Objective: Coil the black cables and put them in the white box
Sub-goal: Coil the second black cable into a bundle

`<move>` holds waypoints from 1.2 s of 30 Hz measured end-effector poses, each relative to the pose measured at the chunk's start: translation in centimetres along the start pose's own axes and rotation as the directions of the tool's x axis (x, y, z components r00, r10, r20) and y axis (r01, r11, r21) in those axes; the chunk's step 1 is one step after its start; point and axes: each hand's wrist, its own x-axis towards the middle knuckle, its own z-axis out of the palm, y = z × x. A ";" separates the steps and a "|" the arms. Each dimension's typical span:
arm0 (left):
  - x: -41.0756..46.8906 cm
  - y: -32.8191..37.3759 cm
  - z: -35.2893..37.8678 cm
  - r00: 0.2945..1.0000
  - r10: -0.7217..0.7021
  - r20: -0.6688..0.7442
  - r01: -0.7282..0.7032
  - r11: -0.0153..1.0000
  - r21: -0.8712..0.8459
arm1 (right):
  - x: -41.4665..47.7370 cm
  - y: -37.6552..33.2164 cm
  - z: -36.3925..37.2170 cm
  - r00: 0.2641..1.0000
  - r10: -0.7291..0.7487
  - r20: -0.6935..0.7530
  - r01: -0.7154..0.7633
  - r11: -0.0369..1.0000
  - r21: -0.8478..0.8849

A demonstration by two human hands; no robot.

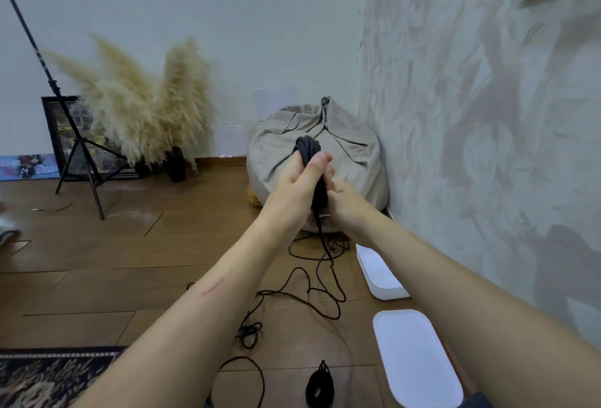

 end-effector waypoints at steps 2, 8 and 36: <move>0.7 -0.1 -0.5 0.995 0.034 -0.090 -0.037 0.999 -0.029 | -0.5 0.3 0.8 0.995 0.055 0.089 -0.048 0.996 -0.076; 2.3 -2.5 -3.4 0.950 0.128 -0.286 -0.006 0.920 0.392 | -0.5 -0.7 3.0 0.956 0.063 0.287 0.064 0.909 -0.412; 0.1 -1.9 -0.9 0.992 -0.031 0.125 0.016 0.993 0.120 | -2.2 -7.3 -4.5 0.964 -0.250 0.086 0.263 0.944 -0.200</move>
